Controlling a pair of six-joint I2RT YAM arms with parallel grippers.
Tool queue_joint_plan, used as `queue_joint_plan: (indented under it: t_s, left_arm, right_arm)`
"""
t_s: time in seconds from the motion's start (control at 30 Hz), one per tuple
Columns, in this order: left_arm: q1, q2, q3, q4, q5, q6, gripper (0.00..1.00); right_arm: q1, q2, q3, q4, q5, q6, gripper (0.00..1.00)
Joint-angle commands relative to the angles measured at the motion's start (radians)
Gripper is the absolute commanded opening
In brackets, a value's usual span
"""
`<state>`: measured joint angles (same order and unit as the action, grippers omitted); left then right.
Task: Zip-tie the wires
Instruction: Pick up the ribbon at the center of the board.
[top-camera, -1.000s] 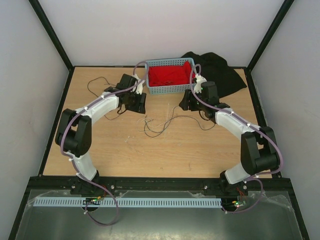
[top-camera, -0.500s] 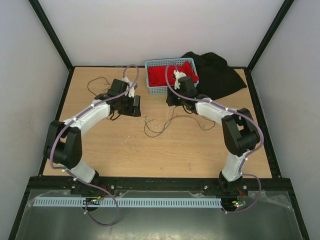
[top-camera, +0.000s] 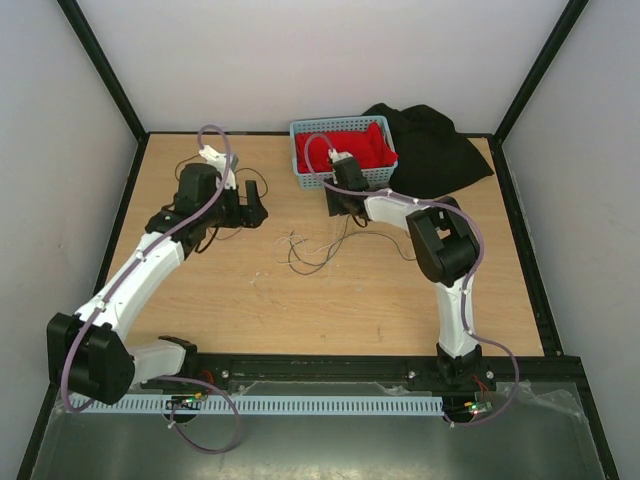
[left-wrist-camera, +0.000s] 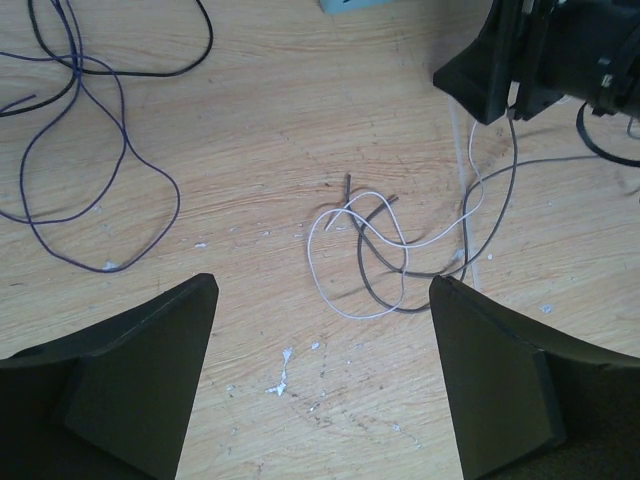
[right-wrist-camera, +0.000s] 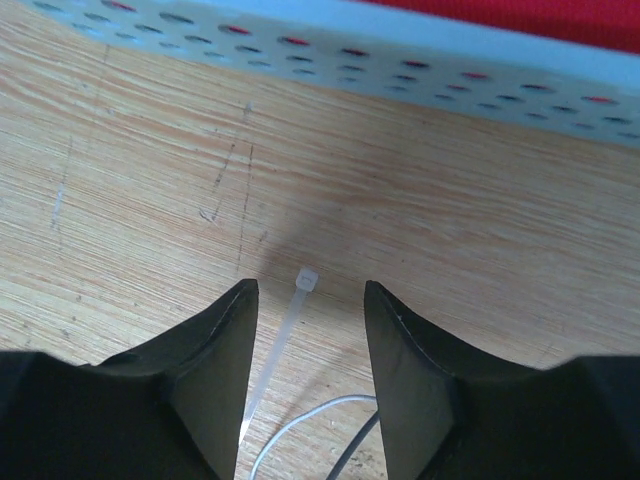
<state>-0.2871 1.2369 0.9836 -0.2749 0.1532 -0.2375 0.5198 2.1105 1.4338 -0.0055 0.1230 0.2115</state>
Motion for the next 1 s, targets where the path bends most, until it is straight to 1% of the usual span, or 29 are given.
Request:
queue_joint_plan:
  t_s: [0.0,0.13,0.17,0.27,0.3,0.4,0.43,0.5,0.53,0.7,0.73,0.83,0.87,0.97]
  left_arm:
    - [0.019,-0.040,-0.026,0.031,-0.004,-0.021,0.90]
    - [0.028,-0.043,-0.031,0.029,0.002,-0.024,0.90]
    - [0.030,-0.042,-0.033,0.030,0.003,-0.025,0.90]
    - [0.034,-0.041,-0.036,0.030,0.006,-0.026,0.91]
    - [0.035,-0.041,-0.037,0.030,0.007,-0.026,0.91]
    - [0.038,-0.043,-0.039,0.030,0.008,-0.026,0.91]
    - [0.040,-0.044,-0.039,0.029,0.008,-0.026,0.91]
    - [0.041,-0.044,-0.037,0.031,0.010,-0.026,0.91]
    - [0.041,-0.044,-0.037,0.030,0.009,-0.025,0.91]
    - [0.046,-0.048,-0.042,0.030,0.011,-0.026,0.91]
    - [0.047,-0.049,-0.042,0.030,0.012,-0.026,0.91]
    - [0.049,-0.052,-0.044,0.030,0.014,-0.026,0.91]
    - [0.051,-0.054,-0.045,0.028,0.013,-0.026,0.92]
    - [0.054,-0.057,-0.045,0.030,0.016,-0.028,0.92]
  right_arm:
    - [0.011,0.017,0.029,-0.034,0.043,0.012,0.55]
    - [0.023,0.035,0.025,-0.034,0.056,0.009,0.52]
    - [0.026,0.040,0.026,-0.034,0.060,0.007,0.50]
    - [0.031,0.054,0.032,-0.035,0.069,0.002,0.47]
    - [0.031,0.059,0.034,-0.038,0.073,0.001,0.44]
    - [0.033,0.065,0.038,-0.051,0.087,-0.004,0.42]
    - [0.034,0.064,0.034,-0.052,0.090,-0.004,0.39]
    - [0.036,0.068,0.034,-0.053,0.096,-0.006,0.37]
    - [0.039,0.070,0.035,-0.055,0.099,-0.007,0.34]
    - [0.054,0.074,0.034,-0.069,0.121,-0.011,0.31]
    - [0.055,0.075,0.034,-0.070,0.120,-0.011,0.28]
    - [0.057,0.080,0.036,-0.071,0.118,-0.009,0.24]
    - [0.057,0.081,0.040,-0.071,0.115,-0.009,0.20]
    - [0.057,0.076,0.055,-0.073,0.104,-0.009,0.14]
